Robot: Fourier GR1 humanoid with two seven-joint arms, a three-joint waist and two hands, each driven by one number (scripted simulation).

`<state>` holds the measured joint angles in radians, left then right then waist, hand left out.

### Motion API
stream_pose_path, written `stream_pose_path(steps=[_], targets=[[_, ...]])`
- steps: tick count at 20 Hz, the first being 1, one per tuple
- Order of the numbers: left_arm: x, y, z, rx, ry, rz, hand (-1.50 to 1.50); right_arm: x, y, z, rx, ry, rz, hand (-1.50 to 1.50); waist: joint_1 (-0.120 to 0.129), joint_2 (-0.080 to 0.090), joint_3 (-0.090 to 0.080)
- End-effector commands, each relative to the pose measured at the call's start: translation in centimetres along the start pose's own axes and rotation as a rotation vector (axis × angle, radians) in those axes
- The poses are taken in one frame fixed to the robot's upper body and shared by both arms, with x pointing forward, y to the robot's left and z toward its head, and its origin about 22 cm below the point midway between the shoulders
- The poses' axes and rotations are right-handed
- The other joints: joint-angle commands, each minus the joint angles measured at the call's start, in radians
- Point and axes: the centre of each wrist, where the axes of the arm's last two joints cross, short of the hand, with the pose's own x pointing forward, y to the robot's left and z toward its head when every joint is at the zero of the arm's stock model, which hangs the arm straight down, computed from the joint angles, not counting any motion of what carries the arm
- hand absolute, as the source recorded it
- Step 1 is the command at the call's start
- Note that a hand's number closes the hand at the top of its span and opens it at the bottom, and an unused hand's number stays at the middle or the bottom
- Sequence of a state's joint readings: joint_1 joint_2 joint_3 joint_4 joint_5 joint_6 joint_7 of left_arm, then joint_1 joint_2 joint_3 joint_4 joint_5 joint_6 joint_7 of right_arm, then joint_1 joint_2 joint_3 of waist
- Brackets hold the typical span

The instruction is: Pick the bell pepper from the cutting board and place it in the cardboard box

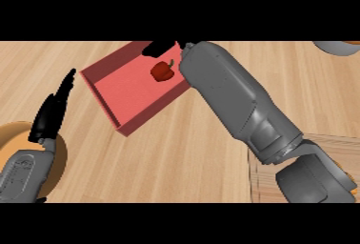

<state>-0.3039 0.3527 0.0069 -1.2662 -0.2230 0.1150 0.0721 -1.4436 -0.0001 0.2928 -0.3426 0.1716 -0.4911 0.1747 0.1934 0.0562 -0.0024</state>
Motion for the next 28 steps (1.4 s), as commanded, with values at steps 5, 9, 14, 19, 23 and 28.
stream_pose_path(steps=[5,9,14,19,23,28], targets=[[-0.8,1.1,0.4,0.020,0.032,0.013,0.00,0.1,-1.0,-0.4,-0.161,-0.043,-0.237,-1.50,-0.038,-0.010,0.002],[-3.0,1.2,1.9,0.054,0.086,0.009,0.00,-1.6,-1.6,-0.7,-0.139,-0.051,-0.325,-1.50,-0.085,-0.019,0.002],[-3.9,2.6,2.5,0.089,0.109,0.004,0.00,-4.5,-2.6,-1.0,-0.167,-0.024,-0.346,-1.50,-0.132,-0.036,0.002],[-4.3,2.5,3.5,0.116,0.130,0.018,0.00,-10.4,-4.6,-0.5,-0.167,-0.022,-0.326,-1.50,-0.156,-0.044,0.003],[-4.1,2.9,4.4,0.114,0.157,0.017,0.00,-12.4,-11.5,-1.7,-0.119,-0.018,-0.305,-1.50,-0.174,-0.052,0.003],[-4.4,4.7,4.4,0.111,0.129,0.005,0.00,-15.4,-11.1,-0.7,-0.035,-0.002,-0.244,-1.50,-0.169,-0.049,0.003]])
